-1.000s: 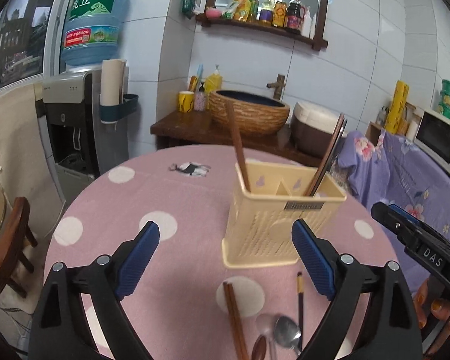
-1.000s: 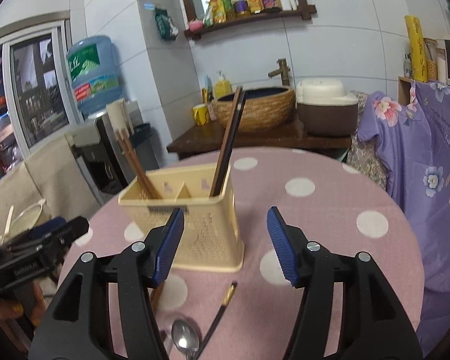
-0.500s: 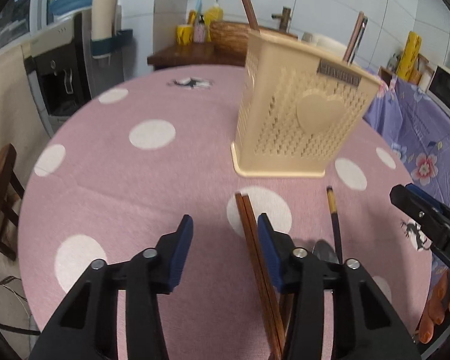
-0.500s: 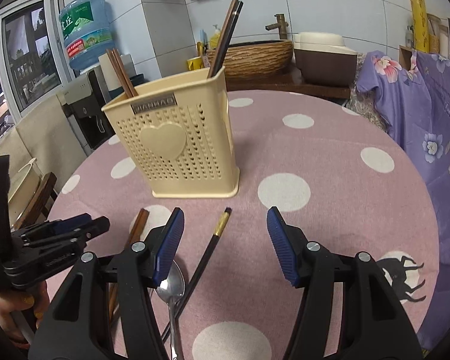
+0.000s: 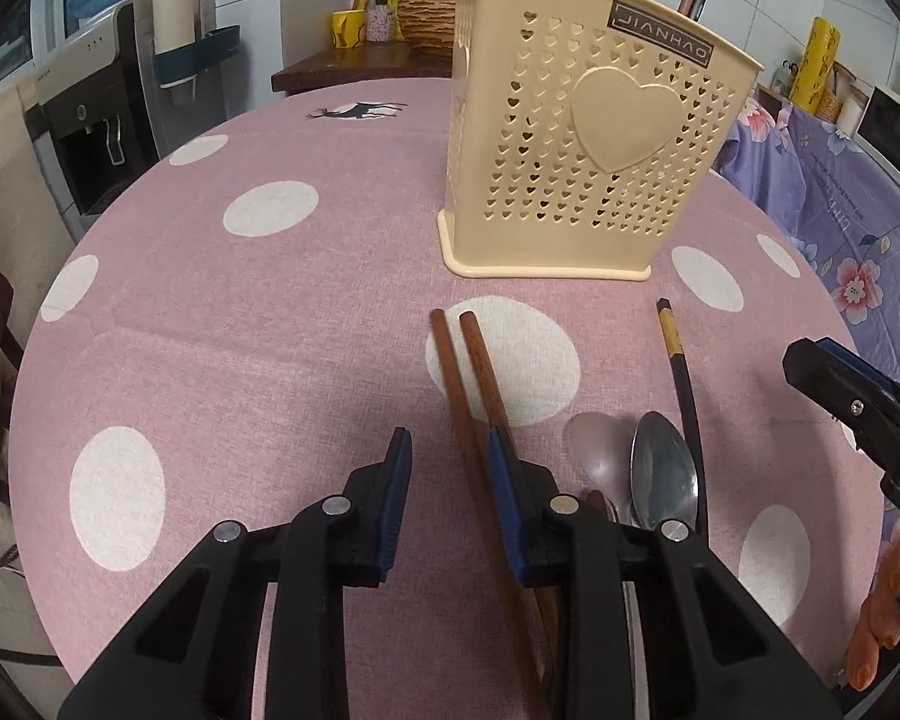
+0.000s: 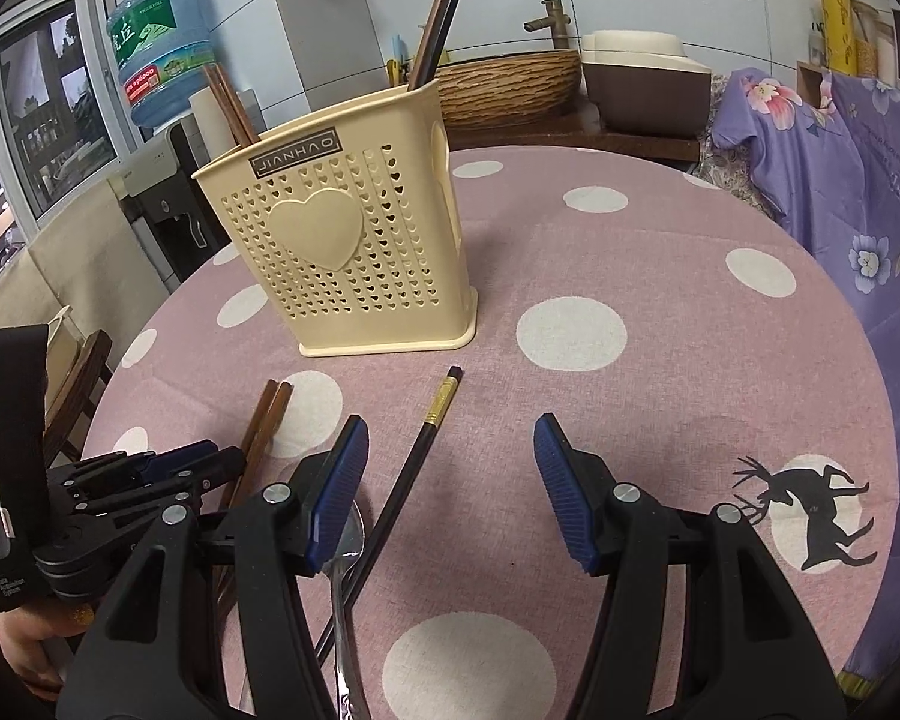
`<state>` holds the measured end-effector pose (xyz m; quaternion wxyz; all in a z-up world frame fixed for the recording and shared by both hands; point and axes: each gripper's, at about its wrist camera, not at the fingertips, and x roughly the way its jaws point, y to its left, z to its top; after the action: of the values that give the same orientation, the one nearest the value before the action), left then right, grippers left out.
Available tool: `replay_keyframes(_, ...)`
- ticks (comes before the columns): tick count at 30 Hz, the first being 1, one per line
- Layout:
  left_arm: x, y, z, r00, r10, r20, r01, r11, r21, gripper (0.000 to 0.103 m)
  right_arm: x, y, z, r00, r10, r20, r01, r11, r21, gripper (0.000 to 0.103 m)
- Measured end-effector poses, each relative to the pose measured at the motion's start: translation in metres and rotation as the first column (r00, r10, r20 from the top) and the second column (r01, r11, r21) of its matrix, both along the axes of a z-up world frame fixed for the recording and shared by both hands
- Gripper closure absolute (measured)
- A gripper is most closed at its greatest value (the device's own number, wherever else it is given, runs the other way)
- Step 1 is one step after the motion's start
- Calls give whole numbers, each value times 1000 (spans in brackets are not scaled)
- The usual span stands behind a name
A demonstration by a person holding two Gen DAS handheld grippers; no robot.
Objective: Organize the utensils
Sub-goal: 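Move both tools back down toward the remaining chopsticks and spoons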
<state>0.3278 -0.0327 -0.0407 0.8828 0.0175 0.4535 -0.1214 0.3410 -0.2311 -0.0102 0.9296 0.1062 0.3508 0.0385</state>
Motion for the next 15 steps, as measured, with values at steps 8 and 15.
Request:
replay_keyframes(8,7,-3,-3,1000,-6,-6,7,999,41,76,5,4,-6,999,-2,-36,2,1000,-8,45)
replay_keyframes(15,26,-6,-4,1000,10,-9,-10,998,62,76,28,11,-25,990,-13,-141,10,1000,-24,51)
